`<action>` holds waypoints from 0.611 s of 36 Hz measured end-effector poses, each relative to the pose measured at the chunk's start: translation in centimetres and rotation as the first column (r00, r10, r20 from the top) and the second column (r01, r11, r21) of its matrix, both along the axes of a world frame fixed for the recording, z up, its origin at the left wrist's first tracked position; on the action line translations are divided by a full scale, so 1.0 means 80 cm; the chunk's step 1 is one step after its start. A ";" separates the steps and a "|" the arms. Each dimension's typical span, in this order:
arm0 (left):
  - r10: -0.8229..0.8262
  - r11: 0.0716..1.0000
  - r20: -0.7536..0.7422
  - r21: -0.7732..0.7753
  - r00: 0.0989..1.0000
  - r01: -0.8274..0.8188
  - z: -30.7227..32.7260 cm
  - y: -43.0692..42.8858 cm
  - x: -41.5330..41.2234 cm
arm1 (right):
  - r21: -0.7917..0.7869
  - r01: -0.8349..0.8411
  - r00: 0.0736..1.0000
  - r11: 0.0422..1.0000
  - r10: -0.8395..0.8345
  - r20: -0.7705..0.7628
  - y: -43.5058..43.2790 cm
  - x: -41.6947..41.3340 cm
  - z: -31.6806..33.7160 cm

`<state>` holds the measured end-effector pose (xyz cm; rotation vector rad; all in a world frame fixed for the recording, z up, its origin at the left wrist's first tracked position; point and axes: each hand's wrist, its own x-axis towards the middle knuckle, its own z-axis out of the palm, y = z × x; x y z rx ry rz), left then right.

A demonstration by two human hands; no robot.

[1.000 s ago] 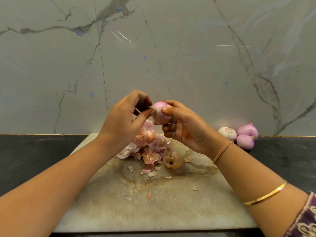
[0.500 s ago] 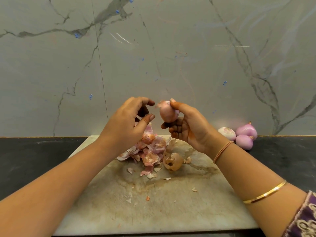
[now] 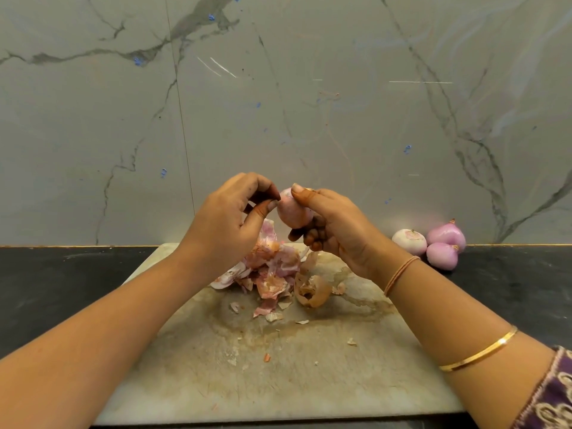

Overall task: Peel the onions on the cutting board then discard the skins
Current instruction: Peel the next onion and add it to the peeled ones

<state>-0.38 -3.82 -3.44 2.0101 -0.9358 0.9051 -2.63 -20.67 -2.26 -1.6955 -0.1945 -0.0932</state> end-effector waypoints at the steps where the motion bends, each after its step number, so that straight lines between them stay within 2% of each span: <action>1: -0.006 1.000 -0.005 0.007 1.000 0.006 0.000 0.000 -0.001 | 0.011 0.007 1.000 1.000 -0.007 -0.005 -0.001 0.001 0.000; 7: -0.037 0.994 -0.055 0.097 0.998 0.042 0.001 -0.001 -0.005 | 0.167 0.064 0.994 0.984 -0.049 -0.096 -0.009 0.005 0.002; 11: 0.030 0.991 -0.107 0.134 0.994 -0.016 -0.002 0.000 -0.002 | 0.186 0.058 0.993 0.981 -0.038 -0.110 -0.010 0.004 0.003; 15: 0.009 0.999 -0.096 0.054 0.995 -0.004 -0.002 0.001 -0.002 | 0.123 0.021 0.998 0.992 -0.012 -0.070 -0.006 0.003 0.000; 22: -0.065 0.998 -0.043 0.010 0.997 0.065 0.000 -0.003 -0.007 | -0.105 -0.023 0.995 0.994 0.032 0.090 0.002 0.001 -0.001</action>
